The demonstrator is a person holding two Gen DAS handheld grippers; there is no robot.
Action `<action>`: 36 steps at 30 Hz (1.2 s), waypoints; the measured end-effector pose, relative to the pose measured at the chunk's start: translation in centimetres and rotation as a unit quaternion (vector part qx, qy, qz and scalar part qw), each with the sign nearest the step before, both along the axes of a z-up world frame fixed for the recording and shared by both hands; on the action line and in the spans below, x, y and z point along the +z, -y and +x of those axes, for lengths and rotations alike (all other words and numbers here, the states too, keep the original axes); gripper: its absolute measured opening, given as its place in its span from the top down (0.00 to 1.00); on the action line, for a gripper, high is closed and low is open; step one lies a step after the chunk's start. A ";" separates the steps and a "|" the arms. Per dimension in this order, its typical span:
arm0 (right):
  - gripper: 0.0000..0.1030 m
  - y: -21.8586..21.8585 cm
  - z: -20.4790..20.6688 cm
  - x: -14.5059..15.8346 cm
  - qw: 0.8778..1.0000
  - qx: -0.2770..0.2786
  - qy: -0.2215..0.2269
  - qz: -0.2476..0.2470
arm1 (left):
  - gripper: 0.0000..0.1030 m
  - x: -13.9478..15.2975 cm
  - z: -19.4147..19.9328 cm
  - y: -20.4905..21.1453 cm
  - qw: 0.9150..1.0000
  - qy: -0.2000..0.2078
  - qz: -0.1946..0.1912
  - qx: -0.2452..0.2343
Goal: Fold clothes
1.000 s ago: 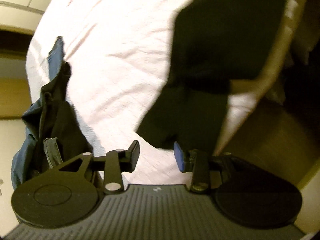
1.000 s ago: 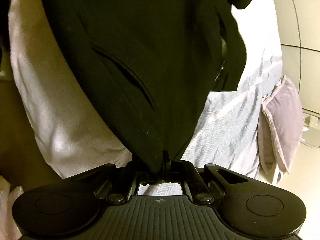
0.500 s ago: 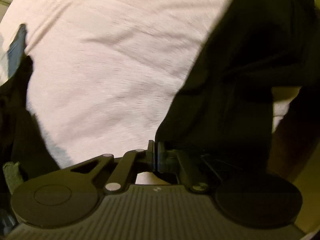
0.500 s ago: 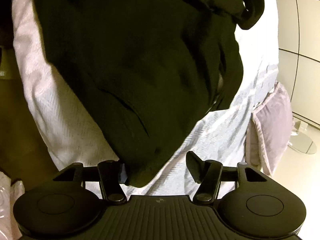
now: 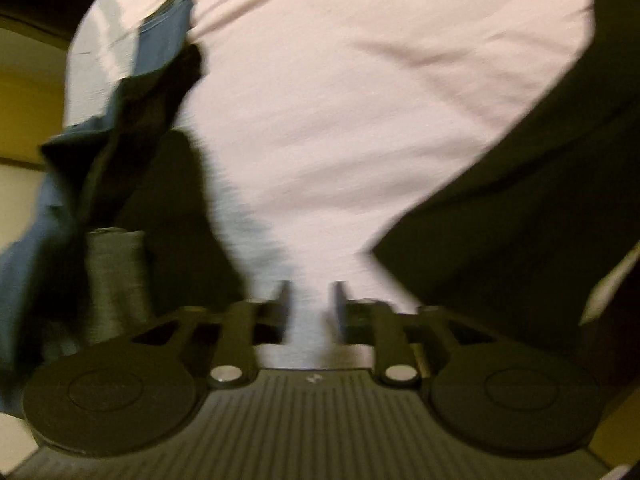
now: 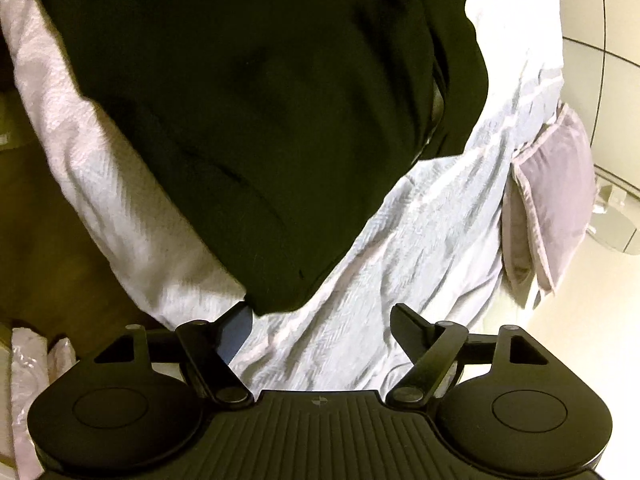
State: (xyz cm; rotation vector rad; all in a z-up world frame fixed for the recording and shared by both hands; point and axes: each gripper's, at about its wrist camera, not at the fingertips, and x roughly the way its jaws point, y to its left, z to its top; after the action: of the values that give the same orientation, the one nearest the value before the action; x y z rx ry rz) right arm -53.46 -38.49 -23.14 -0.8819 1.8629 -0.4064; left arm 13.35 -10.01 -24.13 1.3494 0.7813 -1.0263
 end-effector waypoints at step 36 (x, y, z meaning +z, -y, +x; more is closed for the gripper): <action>1.00 -8.3 38.4 -1.3 0.812 0.131 0.151 0.548 | 0.80 -1.2 3.8 3.6 0.990 -0.129 -0.029 -0.041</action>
State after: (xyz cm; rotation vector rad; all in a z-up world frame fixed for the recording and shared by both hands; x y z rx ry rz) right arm -15.05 -30.14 -24.48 -0.2171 1.3014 0.6475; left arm 17.17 -13.60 -25.30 1.2215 0.8865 -1.2958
